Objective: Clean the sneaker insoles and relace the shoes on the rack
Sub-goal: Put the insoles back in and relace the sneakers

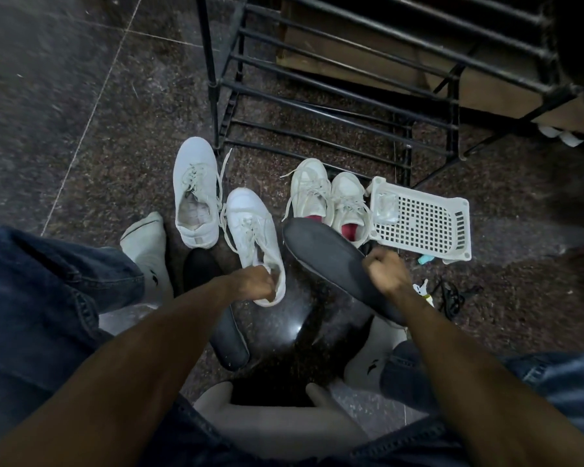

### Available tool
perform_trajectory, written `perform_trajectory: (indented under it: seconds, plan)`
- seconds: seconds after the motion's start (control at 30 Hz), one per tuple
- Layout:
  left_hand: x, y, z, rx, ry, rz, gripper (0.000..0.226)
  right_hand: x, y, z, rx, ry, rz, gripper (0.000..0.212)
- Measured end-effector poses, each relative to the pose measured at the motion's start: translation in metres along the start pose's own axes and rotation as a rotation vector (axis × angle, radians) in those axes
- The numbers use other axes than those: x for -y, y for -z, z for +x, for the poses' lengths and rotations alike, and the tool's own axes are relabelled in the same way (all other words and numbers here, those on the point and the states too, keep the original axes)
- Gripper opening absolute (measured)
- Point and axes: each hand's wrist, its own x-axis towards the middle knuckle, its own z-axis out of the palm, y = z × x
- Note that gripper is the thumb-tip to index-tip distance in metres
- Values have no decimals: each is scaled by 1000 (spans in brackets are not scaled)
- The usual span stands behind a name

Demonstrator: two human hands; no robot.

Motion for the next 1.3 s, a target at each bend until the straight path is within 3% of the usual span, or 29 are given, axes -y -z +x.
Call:
perform_trajectory:
  seconds: [0.1,0.17,0.27,0.33,0.43,0.53,0.6,0.67,0.73,0.8,0.87,1.03,1.17,1.23,1.3]
  plan:
    - [-4,-8,-4,-72,-68,-94,33,9,-7,-6,25,-2,157,19]
    - [-9,-9,-5,-143,-108,-275,40,14,-19,-12,52,7,197,24]
    - [-24,-4,-11,-173,-107,-693,25,21,-41,-18,64,15,261,25]
    - [-31,-1,-16,-171,-81,-845,16,27,-51,-24,68,25,322,29]
    - [-34,0,-20,-151,-55,-996,13,36,-53,-37,101,81,276,24]
    - [-34,-4,-21,-118,-49,-1100,18,39,-52,-46,66,104,74,29]
    - [-35,-5,-19,-146,-38,-1136,23,36,-54,-47,112,103,75,32]
    - [-35,-5,-17,-183,-10,-1141,25,33,-59,-44,201,134,136,44]
    - [-36,-6,-18,-179,8,-1144,16,32,-63,-43,254,185,151,70]
    - [-37,-7,-17,-169,27,-1136,15,33,-69,-41,242,213,64,93]
    - [-38,-7,-18,-163,38,-1101,20,36,-71,-45,194,219,-81,100]
    - [-31,-10,-16,-131,52,-975,15,29,-82,-44,114,165,-229,81]
    - [-25,-13,-13,-189,-23,-891,6,28,-87,-40,85,116,-138,65]
    - [-15,-13,-6,-348,-70,-747,17,29,-87,-37,63,80,-36,56]
    - [-2,-11,-4,-549,-9,-418,21,29,-88,-34,53,55,46,49]
